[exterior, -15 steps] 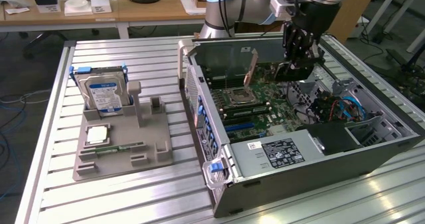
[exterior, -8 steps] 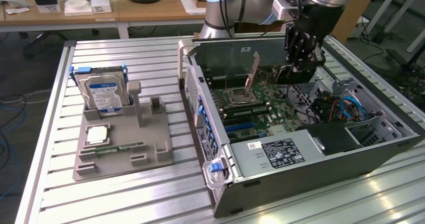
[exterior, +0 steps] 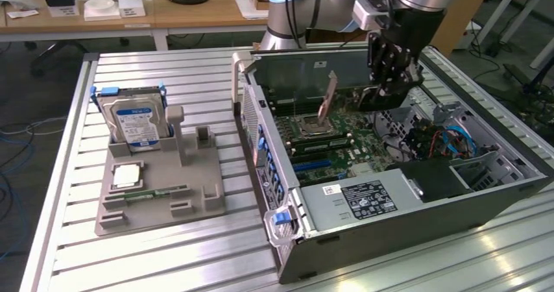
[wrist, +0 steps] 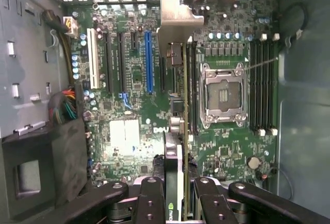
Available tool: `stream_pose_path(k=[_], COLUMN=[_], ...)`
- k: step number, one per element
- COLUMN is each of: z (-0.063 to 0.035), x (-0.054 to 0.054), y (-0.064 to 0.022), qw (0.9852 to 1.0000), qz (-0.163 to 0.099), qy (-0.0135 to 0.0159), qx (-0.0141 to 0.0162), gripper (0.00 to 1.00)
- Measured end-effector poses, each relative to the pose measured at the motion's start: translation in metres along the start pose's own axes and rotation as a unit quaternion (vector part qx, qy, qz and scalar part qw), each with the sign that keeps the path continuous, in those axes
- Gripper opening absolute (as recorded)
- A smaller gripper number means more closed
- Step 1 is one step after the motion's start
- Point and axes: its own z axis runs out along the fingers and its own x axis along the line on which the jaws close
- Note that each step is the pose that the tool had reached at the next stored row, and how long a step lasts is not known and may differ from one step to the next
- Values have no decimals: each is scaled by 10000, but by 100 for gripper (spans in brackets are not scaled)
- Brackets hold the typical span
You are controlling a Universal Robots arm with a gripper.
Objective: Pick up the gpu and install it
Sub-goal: 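Insert the gpu into the slot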
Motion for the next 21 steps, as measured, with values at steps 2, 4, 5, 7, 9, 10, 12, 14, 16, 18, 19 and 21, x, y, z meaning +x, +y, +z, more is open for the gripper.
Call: stream_pose_path(k=[2,4,5,7,9,10,12,14,16,18,19,21], z=[17,36,46,65,82,91,108,111,111,112,112,112], x=[4,9,14,28,47,58,77,82,82,82,82,82], y=[45,76,87,101,115,120,129,130,131,131,131,130], qw=[10000,10000,10000,10000,10000,10000,10000,10000,10000,10000,10000,10000], qz=[-5,-9,-10,-11,-12,-12,-12,-12,-12,-12,-12,-12], qy=[4,14,19,26,36,40,47,50,51,50,50,50], qx=[0,-2,-4,-9,-13,-14,-15,-15,-15,-15,-15,-15], gripper=[27,27,27,27,27,27,27,27,27,27,27,27])
